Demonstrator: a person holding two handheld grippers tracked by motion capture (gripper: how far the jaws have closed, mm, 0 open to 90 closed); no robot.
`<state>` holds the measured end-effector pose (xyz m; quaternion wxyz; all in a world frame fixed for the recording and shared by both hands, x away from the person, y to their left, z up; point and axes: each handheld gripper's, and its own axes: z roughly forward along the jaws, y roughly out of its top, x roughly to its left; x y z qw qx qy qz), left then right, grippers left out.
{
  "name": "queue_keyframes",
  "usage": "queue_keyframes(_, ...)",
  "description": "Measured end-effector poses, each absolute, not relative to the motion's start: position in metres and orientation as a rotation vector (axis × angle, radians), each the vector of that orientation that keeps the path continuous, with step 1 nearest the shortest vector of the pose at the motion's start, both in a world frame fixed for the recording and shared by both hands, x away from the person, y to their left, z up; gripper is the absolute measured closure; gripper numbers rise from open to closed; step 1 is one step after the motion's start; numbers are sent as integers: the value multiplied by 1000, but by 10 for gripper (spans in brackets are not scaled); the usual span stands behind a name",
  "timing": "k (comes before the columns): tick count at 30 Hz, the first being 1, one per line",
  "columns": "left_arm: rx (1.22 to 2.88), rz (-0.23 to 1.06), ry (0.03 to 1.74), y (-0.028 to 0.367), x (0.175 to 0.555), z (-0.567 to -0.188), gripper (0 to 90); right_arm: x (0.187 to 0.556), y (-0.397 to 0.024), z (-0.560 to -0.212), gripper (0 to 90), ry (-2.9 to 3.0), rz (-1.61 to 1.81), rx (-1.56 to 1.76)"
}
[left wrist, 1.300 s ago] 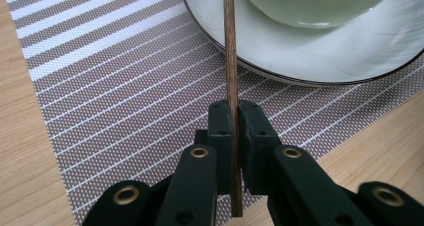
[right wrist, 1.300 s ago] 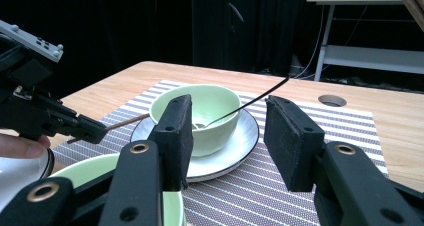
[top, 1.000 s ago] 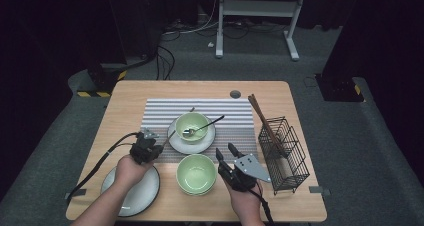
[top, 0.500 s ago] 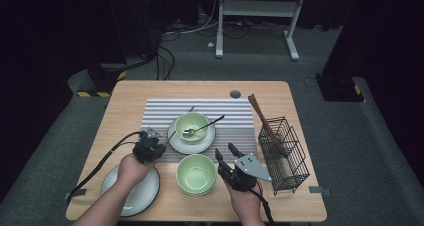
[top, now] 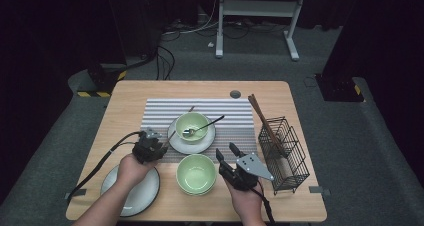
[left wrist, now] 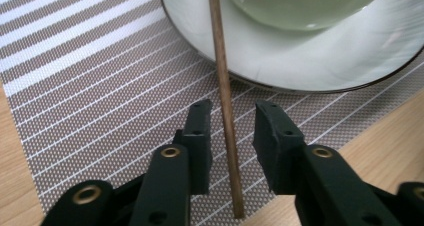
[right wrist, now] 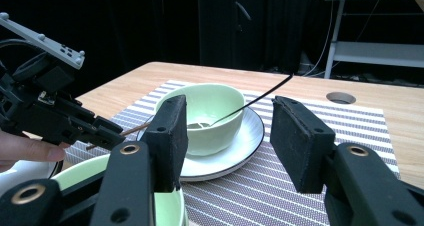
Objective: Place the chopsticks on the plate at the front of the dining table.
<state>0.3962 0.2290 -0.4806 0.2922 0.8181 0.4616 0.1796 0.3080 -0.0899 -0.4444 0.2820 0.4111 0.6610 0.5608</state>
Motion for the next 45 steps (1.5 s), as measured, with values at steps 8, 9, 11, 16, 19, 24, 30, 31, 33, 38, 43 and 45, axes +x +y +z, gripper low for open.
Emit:
queue_keyframes(8, 2135, 548, 1194, 232, 381, -469, 597, 310, -88, -445, 504, 1797, 1474, 1140)
queue_keyframes(9, 2125, 558, 1191, 233, 378, -468, 582, 309, -87, -445, 504, 1802, 1467, 1138)
queue_keyframes(11, 2113, 578, 1171, 235, 371, -465, 571, 309, -86, -445, 520, 1814, 1454, 1124)
queue_keyframes(16, 2052, 602, 1154, 243, 353, -462, 524, 308, -84, -446, 563, 1835, 1418, 1093)
queue_keyframes(19, 2030, 624, 1139, 248, 343, -460, 502, 307, -84, -446, 573, 1829, 1408, 1079)
queue_keyframes(24, 1985, 630, 1125, 255, 330, -456, 470, 306, -84, -444, 574, 1838, 1401, 1051)
queue_keyframes(30, 1963, 649, 1095, 258, 325, -453, 415, 306, -86, -442, 518, 1831, 1416, 1051)
queue_keyframes(31, 1950, 643, 1093, 259, 325, -453, 413, 307, -87, -442, 515, 1827, 1418, 1059)
queue_keyframes(33, 1938, 628, 1091, 260, 325, -453, 403, 308, -88, -442, 504, 1817, 1408, 1063)
queue_keyframes(38, 1903, 604, 1074, 261, 318, -455, 391, 313, -89, -437, 496, 1799, 1397, 1077)
queue_keyframes(43, 1911, 581, 1057, 264, 317, -455, 378, 314, -90, -430, 482, 1777, 1358, 1079)
queue_keyframes(45, 1905, 570, 1059, 265, 317, -456, 379, 315, -91, -428, 482, 1777, 1349, 1094)
